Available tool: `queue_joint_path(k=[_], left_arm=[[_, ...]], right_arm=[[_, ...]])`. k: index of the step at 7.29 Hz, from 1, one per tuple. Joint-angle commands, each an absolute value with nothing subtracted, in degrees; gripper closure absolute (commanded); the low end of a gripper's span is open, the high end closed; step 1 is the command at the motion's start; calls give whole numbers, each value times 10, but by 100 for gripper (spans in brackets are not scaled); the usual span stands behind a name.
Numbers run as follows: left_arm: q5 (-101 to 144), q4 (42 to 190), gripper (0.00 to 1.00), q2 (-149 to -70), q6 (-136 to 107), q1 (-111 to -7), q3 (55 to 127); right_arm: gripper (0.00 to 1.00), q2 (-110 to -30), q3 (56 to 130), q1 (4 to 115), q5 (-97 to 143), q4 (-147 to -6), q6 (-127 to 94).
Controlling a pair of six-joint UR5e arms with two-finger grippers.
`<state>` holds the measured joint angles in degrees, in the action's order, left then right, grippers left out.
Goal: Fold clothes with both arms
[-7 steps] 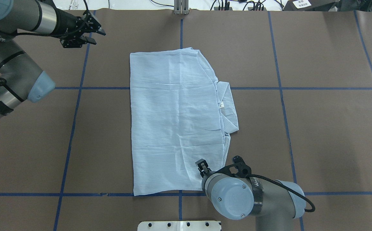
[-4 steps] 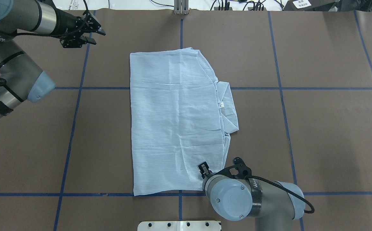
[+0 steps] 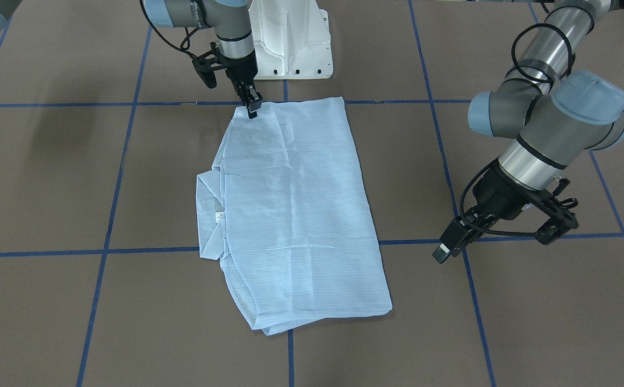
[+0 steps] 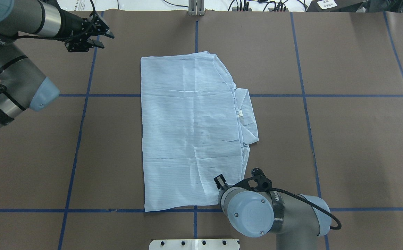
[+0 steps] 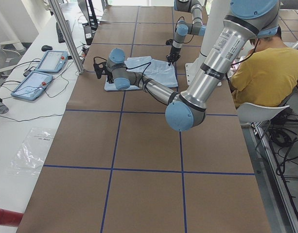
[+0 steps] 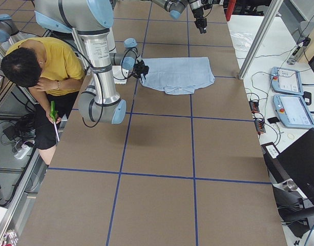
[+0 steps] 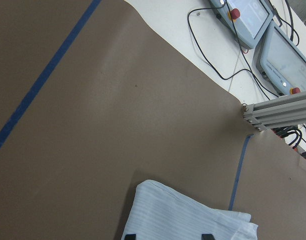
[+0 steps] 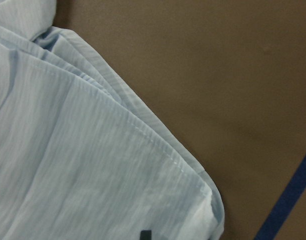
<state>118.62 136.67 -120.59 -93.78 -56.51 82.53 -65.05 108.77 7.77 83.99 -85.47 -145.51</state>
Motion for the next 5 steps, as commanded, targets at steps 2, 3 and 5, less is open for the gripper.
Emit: queue_joint_path(k=[2,3,5], left_arm=[[1187,1367,47,-1206,-939,-565,826],[1186,1367,47,-1206,-939,-566,826],[1186,1367,47,-1206,-940,-565,826]], right_arm=[[100,-652,1092,79,856,-855,-1454],[53,-654,1091,79,856,-856,-1450],[40,-650,1093,76,856,-877,-1450]])
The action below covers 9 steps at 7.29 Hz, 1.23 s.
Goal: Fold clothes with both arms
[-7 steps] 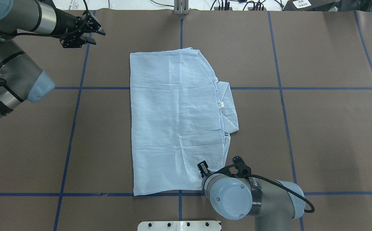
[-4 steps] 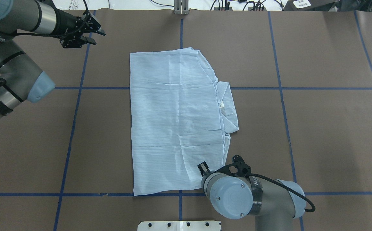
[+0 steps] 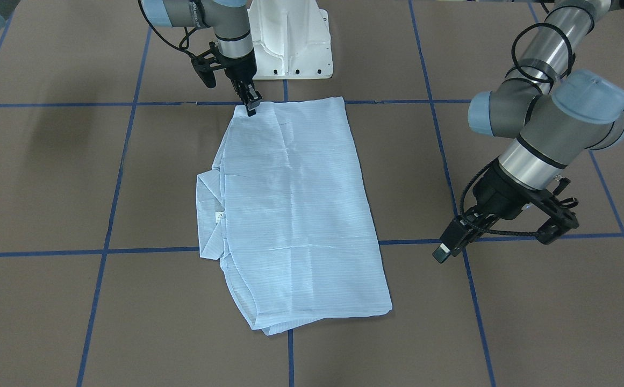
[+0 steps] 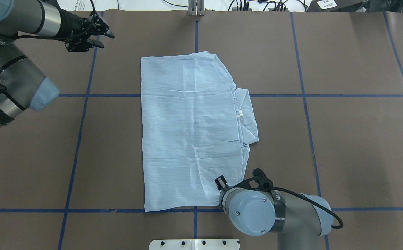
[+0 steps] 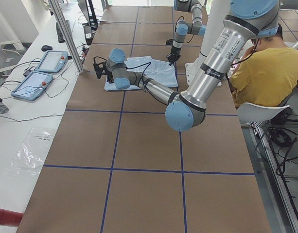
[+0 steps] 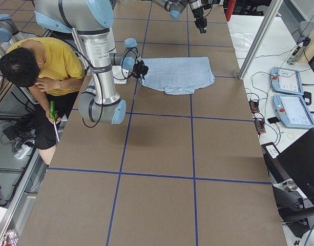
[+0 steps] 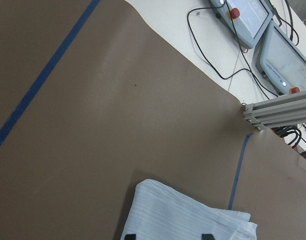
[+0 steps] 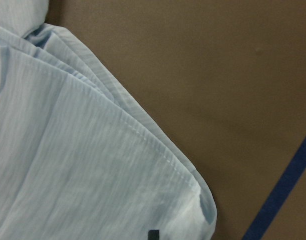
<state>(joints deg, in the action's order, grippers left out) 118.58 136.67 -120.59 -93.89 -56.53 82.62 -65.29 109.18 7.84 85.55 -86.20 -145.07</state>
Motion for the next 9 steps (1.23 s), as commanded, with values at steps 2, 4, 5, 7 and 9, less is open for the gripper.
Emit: queue_joint_path(k=[2,4,5,7,9], left_arm=[[1186,1366,47,-1205,-940,-565,829],[1187,1366,47,-1203,-941,-565,830],[1186,1366,47,-1202,-941,-565,831],[1186,1366,47,-1201,-941,-566,833],[1187,1366,49,-1200,-941,-566,834]], right_arm=[[34,-652,1091,74,856,-884,-1449],[34,-650,1088,73,857,-886,-1448],[42,-650,1088,73,857,-885,-1448],[49,-651,1087,73,856,-885,-1448],[78,-648,1087,73,856,-885,-1449]])
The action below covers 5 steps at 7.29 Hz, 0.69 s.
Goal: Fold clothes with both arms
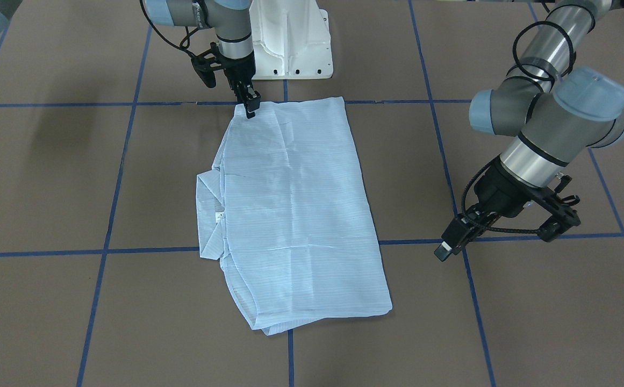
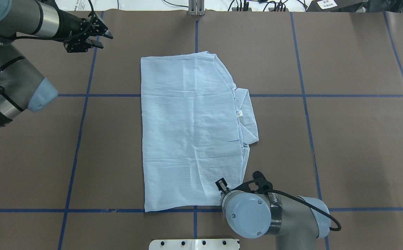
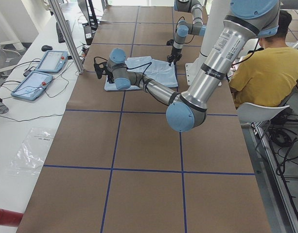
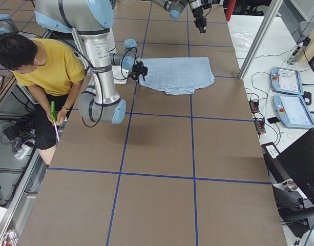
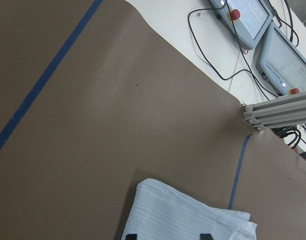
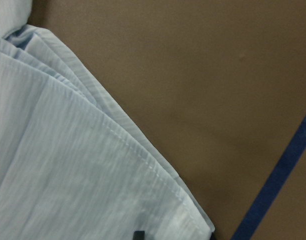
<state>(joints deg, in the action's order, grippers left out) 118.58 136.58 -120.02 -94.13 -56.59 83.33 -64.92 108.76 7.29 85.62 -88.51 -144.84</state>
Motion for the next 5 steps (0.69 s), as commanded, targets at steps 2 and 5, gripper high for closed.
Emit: queue_joint_path(k=[2,5], left_arm=[[1187,1366,49,-1200,-942,-566,835],[1187,1366,50,-1195,-943,-566,842]], right_arm=[[100,-648,1087,73,854,-885,-1454],[100,-647,1093,84,856,-879,-1455]])
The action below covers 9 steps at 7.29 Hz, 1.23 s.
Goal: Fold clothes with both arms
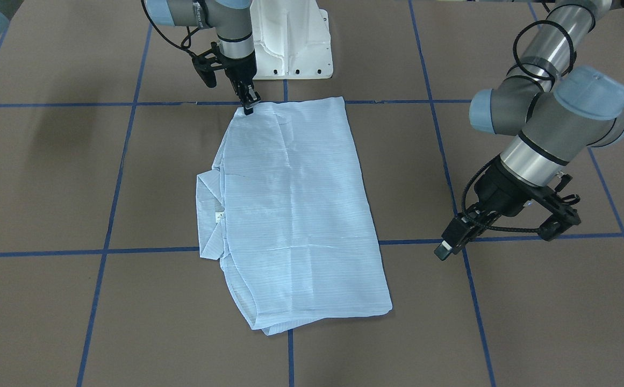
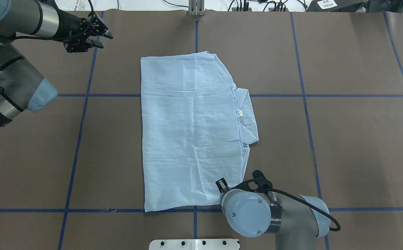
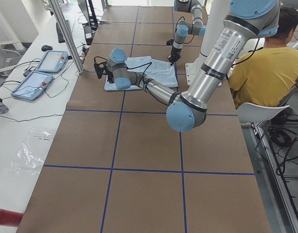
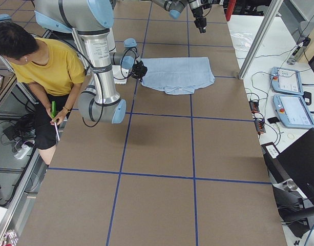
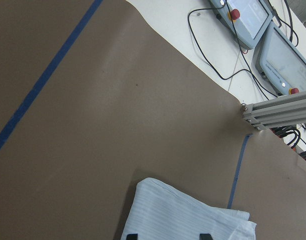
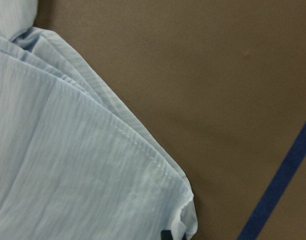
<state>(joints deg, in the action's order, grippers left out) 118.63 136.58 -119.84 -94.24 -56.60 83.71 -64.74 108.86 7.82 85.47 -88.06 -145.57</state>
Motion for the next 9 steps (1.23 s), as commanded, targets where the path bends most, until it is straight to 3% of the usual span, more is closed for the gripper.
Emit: queue_joint_path(k=[1,4,6,9], left_arm=[[1187,1366,50,-1189,-945,-566,851],[1180,1361,50,-1170,-1013,-556,895],[1119,1360,49,-1096,-1110,-462,1004],[994,1255,49,-1049,-1217,-303,1112]], right_arm=[[100,-647,1094,90,856,-880,-1453],[100,-648,1111,94,869,-888,-1450],[100,-649,1115,91,872,-895,-1450],[100,-649,1119,88,877,-895,-1448]])
